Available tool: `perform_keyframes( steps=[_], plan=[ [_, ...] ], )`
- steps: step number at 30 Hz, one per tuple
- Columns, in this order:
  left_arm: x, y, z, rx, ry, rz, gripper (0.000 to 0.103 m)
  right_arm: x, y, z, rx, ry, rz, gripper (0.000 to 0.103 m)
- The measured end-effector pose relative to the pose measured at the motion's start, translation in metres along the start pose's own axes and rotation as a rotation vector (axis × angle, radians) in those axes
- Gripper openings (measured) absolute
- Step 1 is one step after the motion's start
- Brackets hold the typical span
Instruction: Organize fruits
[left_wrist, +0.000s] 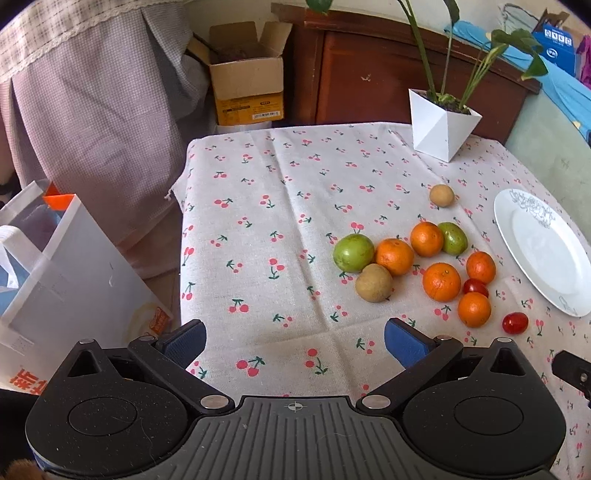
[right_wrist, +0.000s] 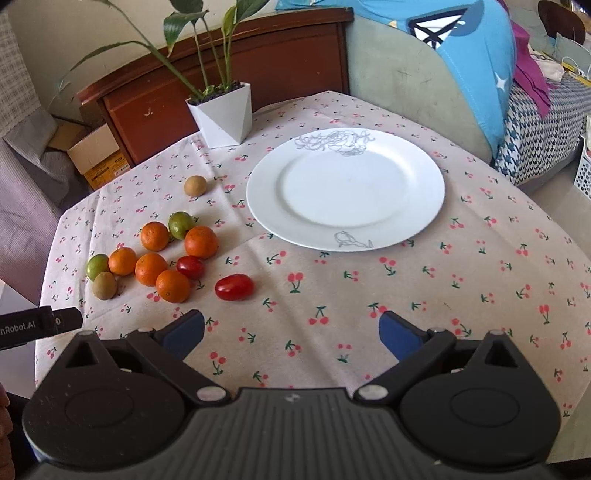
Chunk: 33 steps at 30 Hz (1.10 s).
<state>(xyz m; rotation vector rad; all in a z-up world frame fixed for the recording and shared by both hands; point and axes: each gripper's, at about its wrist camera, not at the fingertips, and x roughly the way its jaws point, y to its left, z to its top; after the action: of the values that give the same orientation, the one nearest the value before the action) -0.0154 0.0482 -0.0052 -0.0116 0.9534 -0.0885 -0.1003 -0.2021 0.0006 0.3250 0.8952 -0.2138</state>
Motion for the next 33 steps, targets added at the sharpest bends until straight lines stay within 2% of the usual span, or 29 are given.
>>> perform_keyframes(
  steps=[4,10,13,16,18,19,21,25,28,33],
  plan=[
    [-0.004,0.005,0.000,-0.043,-0.037,0.002,0.102,-0.011,-0.012,-0.009,0.032,0.010,0.040,0.090],
    [-0.007,0.001,-0.001,-0.021,-0.058,-0.012,0.101,-0.014,-0.003,-0.031,0.014,0.078,0.144,0.074],
    [-0.007,0.002,-0.002,-0.024,-0.063,-0.017,0.101,-0.011,0.007,-0.039,-0.031,0.104,0.177,0.064],
    [-0.005,0.000,-0.003,-0.013,-0.062,-0.018,0.101,-0.006,0.014,-0.042,-0.058,0.111,0.168,0.052],
    [-0.005,-0.001,-0.005,-0.010,-0.063,-0.026,0.099,-0.004,0.017,-0.043,-0.060,0.112,0.172,0.039],
    [-0.005,-0.001,-0.005,-0.008,-0.066,-0.029,0.099,-0.004,0.018,-0.044,-0.063,0.105,0.172,0.038],
    [-0.004,-0.003,-0.007,0.002,-0.073,-0.034,0.096,-0.003,0.021,-0.044,-0.081,0.100,0.181,0.028],
    [0.000,-0.006,-0.010,0.017,-0.084,-0.060,0.092,-0.002,0.030,-0.045,-0.105,0.075,0.163,0.027],
    [0.005,-0.009,-0.011,0.032,-0.100,-0.079,0.087,-0.001,0.027,-0.040,-0.049,0.061,0.168,0.027],
    [0.014,-0.019,-0.011,0.050,-0.117,-0.116,0.073,0.003,0.021,-0.035,0.028,0.036,0.172,0.027]
  ],
)
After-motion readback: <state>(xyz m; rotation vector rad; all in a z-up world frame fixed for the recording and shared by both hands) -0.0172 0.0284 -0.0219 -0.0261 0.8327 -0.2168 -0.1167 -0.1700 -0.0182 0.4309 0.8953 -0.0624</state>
